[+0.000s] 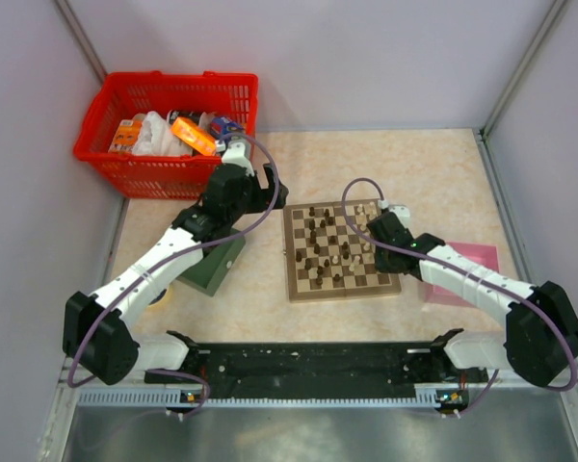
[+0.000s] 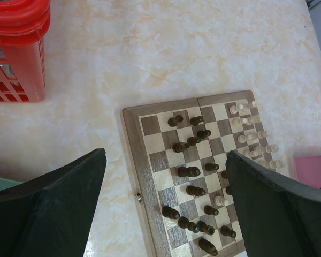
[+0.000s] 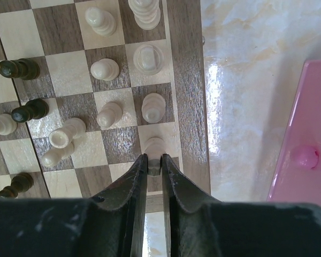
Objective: Set up the chess pieces on the board
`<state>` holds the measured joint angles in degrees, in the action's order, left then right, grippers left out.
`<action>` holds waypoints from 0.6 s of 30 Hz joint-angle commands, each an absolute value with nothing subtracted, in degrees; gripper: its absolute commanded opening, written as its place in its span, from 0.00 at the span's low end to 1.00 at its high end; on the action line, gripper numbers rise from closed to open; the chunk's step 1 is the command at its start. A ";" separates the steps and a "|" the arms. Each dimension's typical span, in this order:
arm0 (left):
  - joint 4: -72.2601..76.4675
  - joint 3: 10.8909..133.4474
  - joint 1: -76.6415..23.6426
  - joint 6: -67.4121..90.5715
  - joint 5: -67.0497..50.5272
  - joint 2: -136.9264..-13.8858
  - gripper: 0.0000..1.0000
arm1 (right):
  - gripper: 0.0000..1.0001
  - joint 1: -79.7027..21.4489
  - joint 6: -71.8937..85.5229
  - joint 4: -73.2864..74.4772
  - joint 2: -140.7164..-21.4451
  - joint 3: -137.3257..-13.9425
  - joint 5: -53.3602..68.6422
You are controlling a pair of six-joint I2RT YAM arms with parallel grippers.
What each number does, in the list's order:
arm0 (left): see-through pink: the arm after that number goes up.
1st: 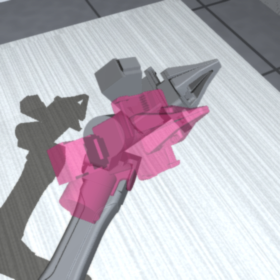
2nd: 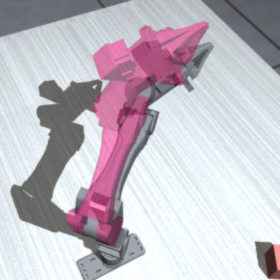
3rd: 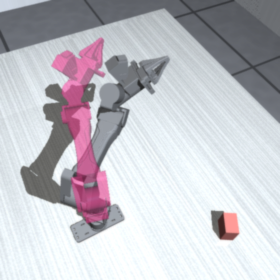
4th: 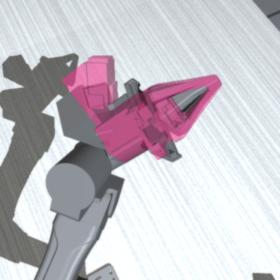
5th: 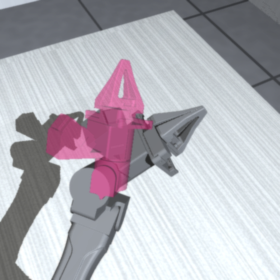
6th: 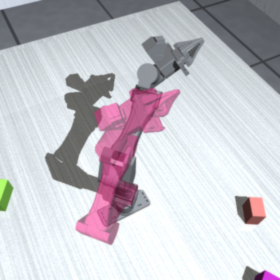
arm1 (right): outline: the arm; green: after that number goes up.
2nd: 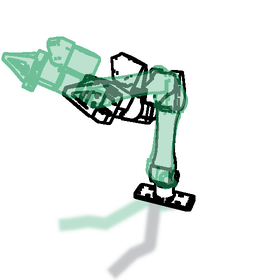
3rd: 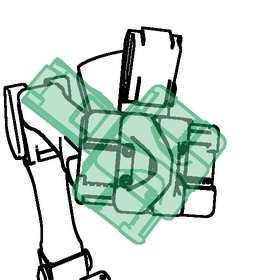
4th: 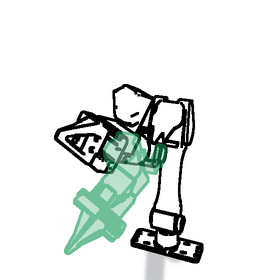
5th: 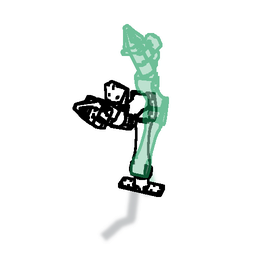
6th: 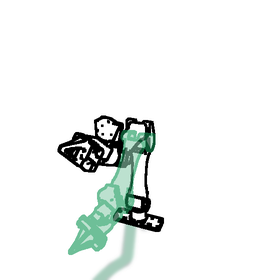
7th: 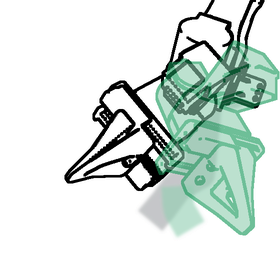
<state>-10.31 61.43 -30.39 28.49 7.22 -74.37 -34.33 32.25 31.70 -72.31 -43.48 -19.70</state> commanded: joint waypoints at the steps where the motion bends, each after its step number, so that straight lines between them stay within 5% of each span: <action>1: -7.56 60.82 -30.06 28.74 6.77 -72.69 0.99 | 0.16 -33.93 31.46 31.20 -72.95 -44.30 -20.83; 18: -6.86 60.29 -29.80 29.00 6.15 -71.90 0.99 | 0.21 -33.93 32.34 30.23 -74.44 -44.39 -22.33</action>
